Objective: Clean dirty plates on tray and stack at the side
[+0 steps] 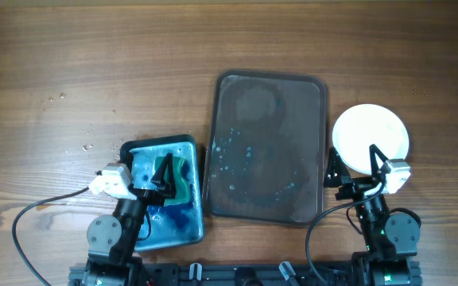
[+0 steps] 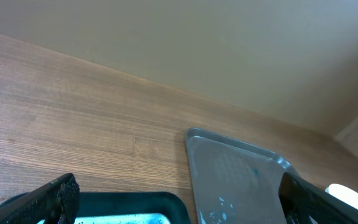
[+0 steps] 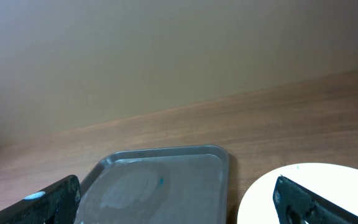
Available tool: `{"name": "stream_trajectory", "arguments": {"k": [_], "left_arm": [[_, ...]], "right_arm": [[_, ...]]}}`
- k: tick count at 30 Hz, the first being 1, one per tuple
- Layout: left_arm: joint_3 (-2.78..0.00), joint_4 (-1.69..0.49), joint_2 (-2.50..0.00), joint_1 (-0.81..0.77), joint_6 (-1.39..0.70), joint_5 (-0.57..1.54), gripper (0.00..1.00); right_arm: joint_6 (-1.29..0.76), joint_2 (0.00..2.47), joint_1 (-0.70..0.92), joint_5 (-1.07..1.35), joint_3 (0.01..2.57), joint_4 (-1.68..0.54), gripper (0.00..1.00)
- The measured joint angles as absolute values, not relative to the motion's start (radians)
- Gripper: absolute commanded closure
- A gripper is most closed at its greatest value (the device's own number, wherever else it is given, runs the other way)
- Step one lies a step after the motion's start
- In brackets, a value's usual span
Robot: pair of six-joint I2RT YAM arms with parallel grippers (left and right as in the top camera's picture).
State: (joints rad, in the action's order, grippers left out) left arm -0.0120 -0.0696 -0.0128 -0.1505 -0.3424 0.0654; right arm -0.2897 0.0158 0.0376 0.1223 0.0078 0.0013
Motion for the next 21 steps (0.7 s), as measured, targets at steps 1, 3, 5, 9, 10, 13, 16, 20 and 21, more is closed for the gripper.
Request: {"name": "stream_trajectory", "arguments": {"k": [1,3,5,9,10,13,16,20,21], "left_arm": [[-0.012,-0.070,-0.013,-0.150,-0.343,0.065,0.00],[-0.012,-0.070,-0.013,-0.150,-0.342,0.065,0.00],[-0.012,-0.070,-0.013,-0.150,-0.343,0.065,0.00],[-0.012,-0.070,-0.013,-0.150,-0.342,0.065,0.00],[-0.012,-0.070,-0.013,-0.150,-0.342,0.065,0.00],[-0.012,-0.070,-0.013,-0.150,-0.343,0.065,0.00],[-0.012,-0.070,-0.013,-0.150,-0.342,0.065,0.00],[-0.012,-0.070,-0.013,-0.150,-0.343,0.065,0.00],[-0.012,-0.070,-0.013,-0.150,-0.343,0.065,0.00]], "right_arm": [[-0.290,0.016,0.038,0.122,0.008,0.001,0.00],[-0.290,0.016,0.038,0.122,0.008,0.001,0.00],[-0.290,0.016,0.038,0.122,0.008,0.001,0.01],[-0.290,0.016,0.038,0.122,0.008,0.001,0.00],[-0.290,0.016,0.038,0.122,0.008,0.002,0.00],[-0.290,0.016,0.038,0.122,0.008,0.001,0.00],[-0.290,0.016,0.038,0.122,0.008,0.001,0.00],[-0.290,0.016,0.038,0.122,0.008,0.001,0.00],[-0.290,0.016,0.038,0.122,0.008,0.002,0.01]]}}
